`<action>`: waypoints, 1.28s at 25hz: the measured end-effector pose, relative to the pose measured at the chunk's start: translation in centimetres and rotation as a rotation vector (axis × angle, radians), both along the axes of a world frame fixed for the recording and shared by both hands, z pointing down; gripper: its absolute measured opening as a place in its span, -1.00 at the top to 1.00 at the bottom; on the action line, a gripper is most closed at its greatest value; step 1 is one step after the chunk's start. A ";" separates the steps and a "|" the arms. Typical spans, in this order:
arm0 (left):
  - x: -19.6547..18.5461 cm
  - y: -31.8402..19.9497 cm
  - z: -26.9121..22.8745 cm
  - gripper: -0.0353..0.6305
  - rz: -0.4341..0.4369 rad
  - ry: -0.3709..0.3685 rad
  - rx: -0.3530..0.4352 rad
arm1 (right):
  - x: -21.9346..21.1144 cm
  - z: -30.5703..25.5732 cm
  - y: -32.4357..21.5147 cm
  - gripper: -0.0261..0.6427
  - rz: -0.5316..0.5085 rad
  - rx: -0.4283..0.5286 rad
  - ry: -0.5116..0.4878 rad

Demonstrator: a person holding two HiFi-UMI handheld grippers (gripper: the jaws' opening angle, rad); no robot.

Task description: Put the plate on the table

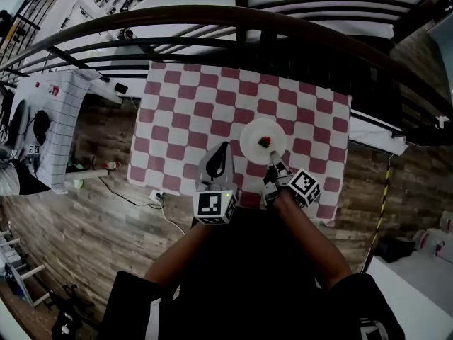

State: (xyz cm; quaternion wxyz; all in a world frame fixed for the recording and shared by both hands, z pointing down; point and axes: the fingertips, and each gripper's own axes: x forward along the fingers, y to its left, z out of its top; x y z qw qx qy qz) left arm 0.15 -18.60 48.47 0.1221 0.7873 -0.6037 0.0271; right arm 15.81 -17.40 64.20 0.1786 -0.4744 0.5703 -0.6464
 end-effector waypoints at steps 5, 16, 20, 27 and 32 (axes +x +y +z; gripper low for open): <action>-0.9 0.1 0.4 0.86 -0.038 -0.016 -0.017 | -1.5 1.0 -1.0 0.89 -0.064 -0.006 -0.005; -4.0 0.6 0.4 0.86 -0.098 -0.041 -0.049 | -4.6 3.5 -3.9 0.89 -0.158 0.000 -0.020; -5.4 0.4 0.4 0.86 -0.074 -0.052 -0.052 | -5.6 4.1 -4.4 0.89 -0.147 0.004 -0.026; -6.8 -0.4 0.5 0.86 -0.065 -0.052 -0.054 | -6.9 6.2 -4.8 0.89 -0.161 -0.004 -0.009; -8.2 -0.9 0.9 0.86 -0.065 -0.055 -0.070 | -7.7 7.0 -5.8 0.89 -0.158 0.056 -0.053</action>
